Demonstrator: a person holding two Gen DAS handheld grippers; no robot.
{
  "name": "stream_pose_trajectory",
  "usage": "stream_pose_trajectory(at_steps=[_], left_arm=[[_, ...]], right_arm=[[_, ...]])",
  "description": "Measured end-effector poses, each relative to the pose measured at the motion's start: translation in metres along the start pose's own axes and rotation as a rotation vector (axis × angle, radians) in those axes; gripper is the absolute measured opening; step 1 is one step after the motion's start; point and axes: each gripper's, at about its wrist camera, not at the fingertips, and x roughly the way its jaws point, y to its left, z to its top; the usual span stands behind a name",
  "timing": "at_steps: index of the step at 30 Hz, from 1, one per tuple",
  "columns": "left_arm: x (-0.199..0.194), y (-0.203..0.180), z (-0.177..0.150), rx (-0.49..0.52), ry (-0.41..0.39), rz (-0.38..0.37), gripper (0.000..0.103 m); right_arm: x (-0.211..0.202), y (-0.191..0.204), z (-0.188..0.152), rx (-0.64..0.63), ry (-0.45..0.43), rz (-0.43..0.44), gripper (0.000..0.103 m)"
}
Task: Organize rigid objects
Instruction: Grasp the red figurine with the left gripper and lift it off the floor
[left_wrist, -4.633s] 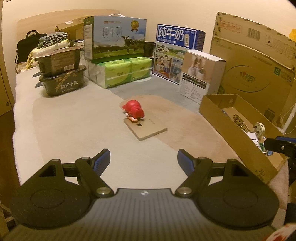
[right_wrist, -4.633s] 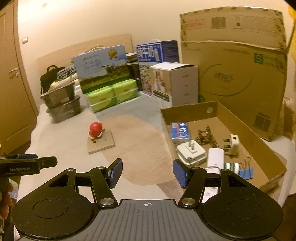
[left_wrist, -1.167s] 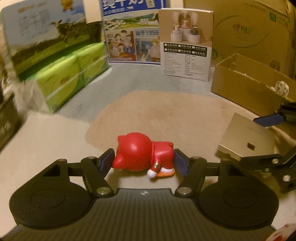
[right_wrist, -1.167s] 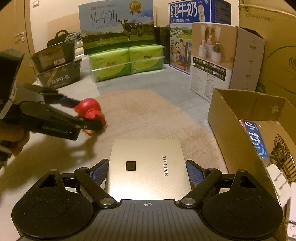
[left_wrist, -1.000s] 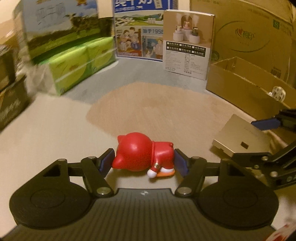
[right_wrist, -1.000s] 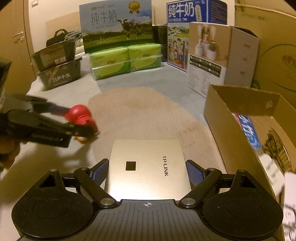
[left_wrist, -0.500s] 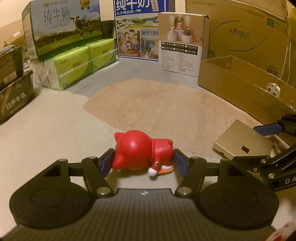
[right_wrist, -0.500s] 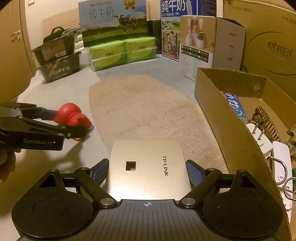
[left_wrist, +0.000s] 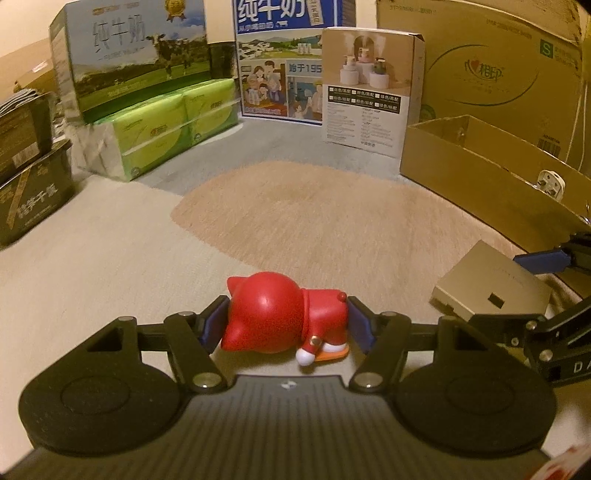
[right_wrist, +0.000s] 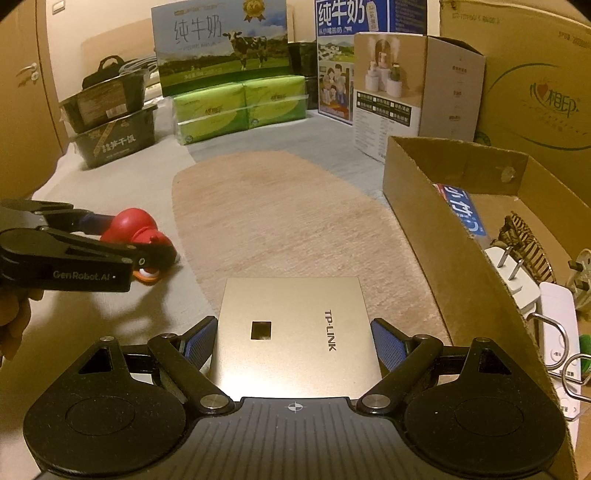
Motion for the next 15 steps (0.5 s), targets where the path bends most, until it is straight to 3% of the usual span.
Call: stream_pose_trajectory(at_steps=[15], left_arm=[[-0.076,-0.028,-0.028,-0.147,0.033,0.064,0.064]], right_arm=[[-0.059,0.004,-0.016,0.012,0.003,-0.021,0.087]])
